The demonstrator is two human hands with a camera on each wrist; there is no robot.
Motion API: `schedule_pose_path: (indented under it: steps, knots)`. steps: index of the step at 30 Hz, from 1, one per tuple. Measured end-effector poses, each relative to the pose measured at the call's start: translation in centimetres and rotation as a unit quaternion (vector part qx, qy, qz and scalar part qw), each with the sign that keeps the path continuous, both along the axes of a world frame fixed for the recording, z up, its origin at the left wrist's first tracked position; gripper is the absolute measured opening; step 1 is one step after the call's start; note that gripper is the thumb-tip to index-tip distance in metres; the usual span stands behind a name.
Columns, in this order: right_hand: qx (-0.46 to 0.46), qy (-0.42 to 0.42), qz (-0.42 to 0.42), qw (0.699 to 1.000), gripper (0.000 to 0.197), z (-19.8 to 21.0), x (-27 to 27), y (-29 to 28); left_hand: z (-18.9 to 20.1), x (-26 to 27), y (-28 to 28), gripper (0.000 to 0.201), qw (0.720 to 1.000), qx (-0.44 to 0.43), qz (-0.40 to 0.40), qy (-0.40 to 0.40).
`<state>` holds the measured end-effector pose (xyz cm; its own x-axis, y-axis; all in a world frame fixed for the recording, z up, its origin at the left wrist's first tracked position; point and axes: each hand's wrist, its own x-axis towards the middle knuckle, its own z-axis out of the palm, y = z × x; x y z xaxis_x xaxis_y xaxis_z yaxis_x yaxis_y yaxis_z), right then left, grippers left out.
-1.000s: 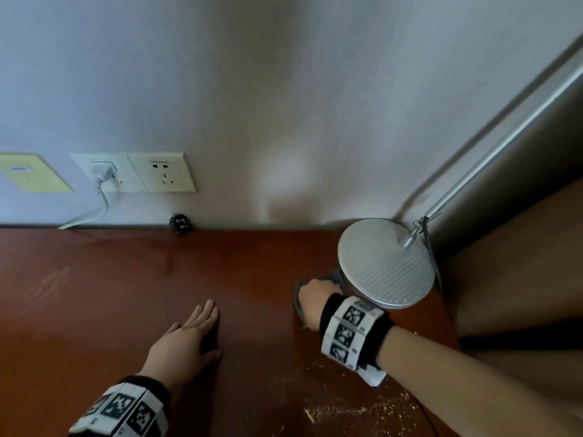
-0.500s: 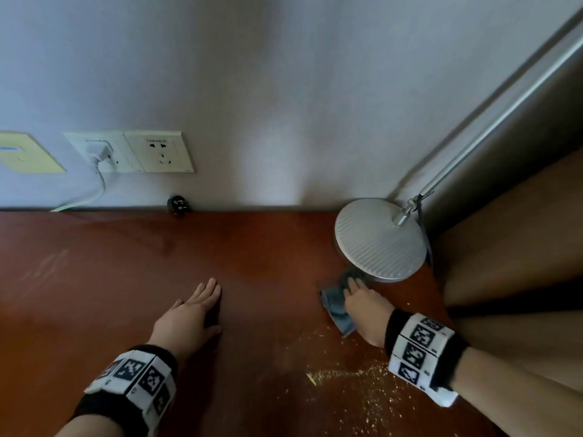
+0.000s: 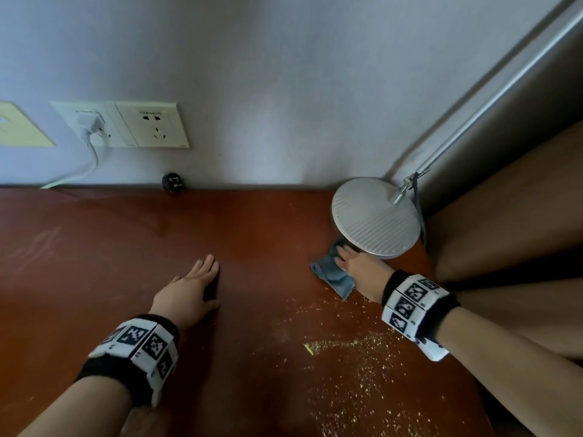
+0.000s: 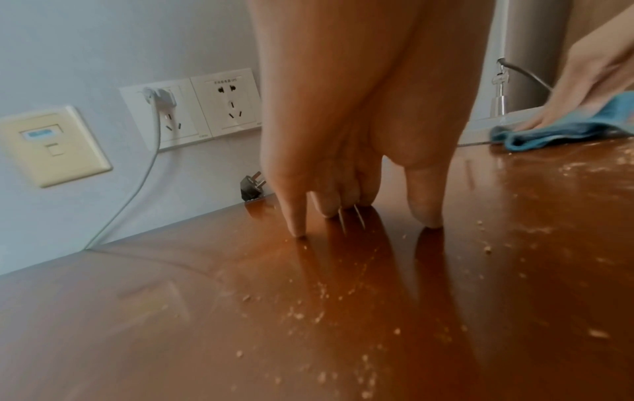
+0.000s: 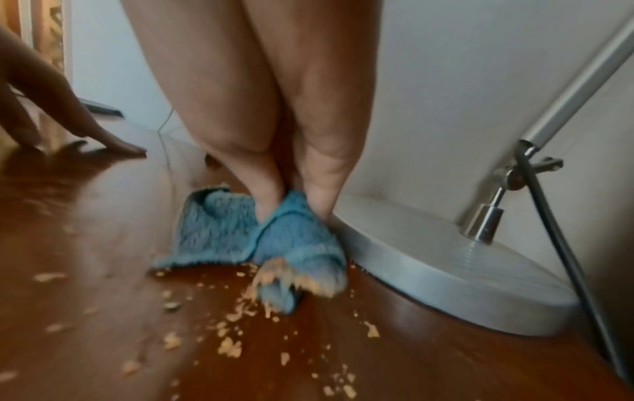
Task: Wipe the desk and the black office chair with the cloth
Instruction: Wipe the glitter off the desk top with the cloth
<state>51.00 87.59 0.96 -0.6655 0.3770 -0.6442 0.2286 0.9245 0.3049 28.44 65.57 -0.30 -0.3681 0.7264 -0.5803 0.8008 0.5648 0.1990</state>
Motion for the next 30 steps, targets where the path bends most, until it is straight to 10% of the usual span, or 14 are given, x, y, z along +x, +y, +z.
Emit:
schedule_pose_path:
  steps: [7,10,14,23,30]
  knots:
    - [-0.174,0.176,-0.283,0.927,0.025,4.9,-3.4,2.0,-0.3,0.1,0.0,0.08,1.0,-0.008,0.006,-0.007]
    - [-0.153,0.267,-0.245,0.919,0.025,3.9,-7.9,4.4,-0.6,-0.2,-0.1,0.082,1.0,-0.006,0.012,-0.015]
    - [-0.114,0.159,-0.113,0.974,0.045,0.2,-11.0,5.9,-0.7,-0.4,-0.1,0.084,1.0,-0.011,0.013,-0.022]
    - [-0.234,0.131,0.088,0.959,0.071,0.2,-0.7,-3.1,0.0,0.0,0.4,0.084,0.999,-0.023,0.018,-0.021]
    - [-0.14,0.224,-0.057,0.963,0.064,0.6,-2.0,-1.2,-0.1,0.2,0.2,0.083,1.0,-0.023,0.008,-0.007]
